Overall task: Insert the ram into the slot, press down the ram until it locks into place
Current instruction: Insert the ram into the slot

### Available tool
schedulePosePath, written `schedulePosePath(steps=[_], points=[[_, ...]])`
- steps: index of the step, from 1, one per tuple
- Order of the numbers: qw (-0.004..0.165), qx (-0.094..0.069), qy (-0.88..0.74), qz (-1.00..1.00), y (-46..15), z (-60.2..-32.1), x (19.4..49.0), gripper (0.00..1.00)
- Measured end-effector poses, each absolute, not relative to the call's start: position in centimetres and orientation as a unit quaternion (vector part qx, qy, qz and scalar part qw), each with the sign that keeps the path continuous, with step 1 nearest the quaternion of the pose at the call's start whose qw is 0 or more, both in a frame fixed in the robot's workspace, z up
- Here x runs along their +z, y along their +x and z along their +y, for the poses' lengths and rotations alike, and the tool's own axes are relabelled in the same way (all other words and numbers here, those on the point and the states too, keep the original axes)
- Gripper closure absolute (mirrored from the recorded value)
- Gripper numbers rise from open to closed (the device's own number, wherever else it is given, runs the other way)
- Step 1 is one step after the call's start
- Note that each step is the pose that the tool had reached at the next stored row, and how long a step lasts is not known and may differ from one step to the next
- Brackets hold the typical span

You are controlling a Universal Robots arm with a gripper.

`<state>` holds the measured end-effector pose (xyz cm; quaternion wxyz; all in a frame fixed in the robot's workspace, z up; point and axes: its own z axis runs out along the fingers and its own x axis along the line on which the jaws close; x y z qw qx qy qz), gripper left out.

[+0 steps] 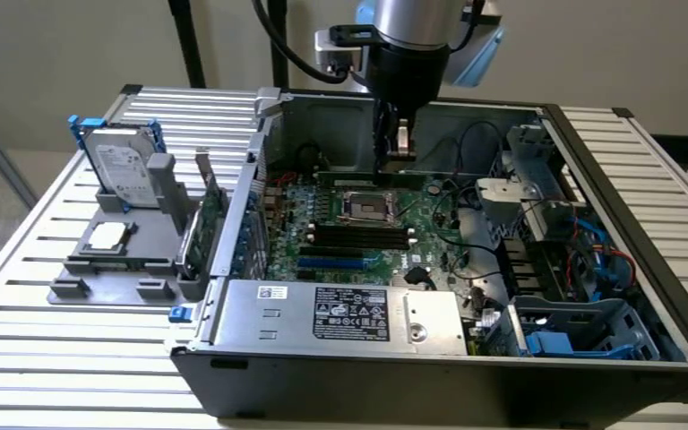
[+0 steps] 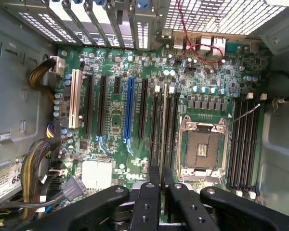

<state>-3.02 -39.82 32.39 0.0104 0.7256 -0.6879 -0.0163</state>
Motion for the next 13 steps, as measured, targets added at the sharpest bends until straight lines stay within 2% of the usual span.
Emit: schedulePosePath(steps=[13], points=[[0.011,-0.017,0.725,-0.688,-2.6,-39.8,30.1,0.86]])
